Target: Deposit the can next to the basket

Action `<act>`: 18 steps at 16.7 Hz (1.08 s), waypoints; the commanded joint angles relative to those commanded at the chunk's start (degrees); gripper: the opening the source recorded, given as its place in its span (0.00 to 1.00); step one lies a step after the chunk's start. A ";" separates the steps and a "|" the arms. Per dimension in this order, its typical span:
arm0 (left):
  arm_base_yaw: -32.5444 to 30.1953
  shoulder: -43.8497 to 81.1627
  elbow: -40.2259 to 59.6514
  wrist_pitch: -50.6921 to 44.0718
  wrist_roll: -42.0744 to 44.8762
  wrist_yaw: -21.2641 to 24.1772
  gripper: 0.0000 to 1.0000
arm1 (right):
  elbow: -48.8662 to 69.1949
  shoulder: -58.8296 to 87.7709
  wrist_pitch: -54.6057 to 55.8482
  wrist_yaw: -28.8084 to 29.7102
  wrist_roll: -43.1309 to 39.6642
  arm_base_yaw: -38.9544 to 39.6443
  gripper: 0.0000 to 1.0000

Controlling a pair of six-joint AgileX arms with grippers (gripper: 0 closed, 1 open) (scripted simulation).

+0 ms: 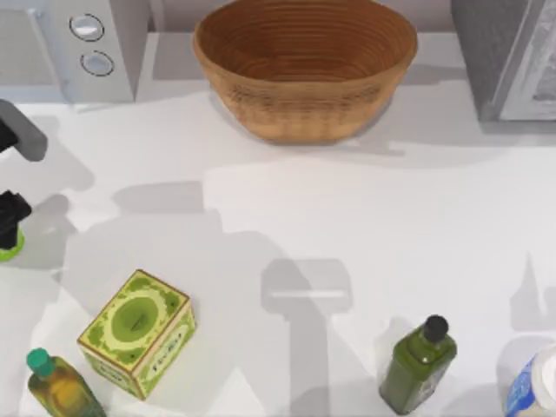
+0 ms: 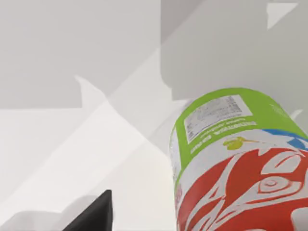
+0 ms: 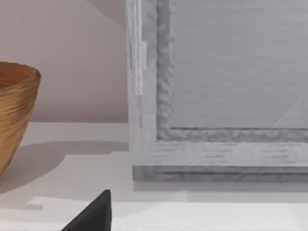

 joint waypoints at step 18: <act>0.00 0.00 0.00 0.00 0.00 0.00 0.00 | 0.00 0.00 0.00 0.00 0.00 0.00 1.00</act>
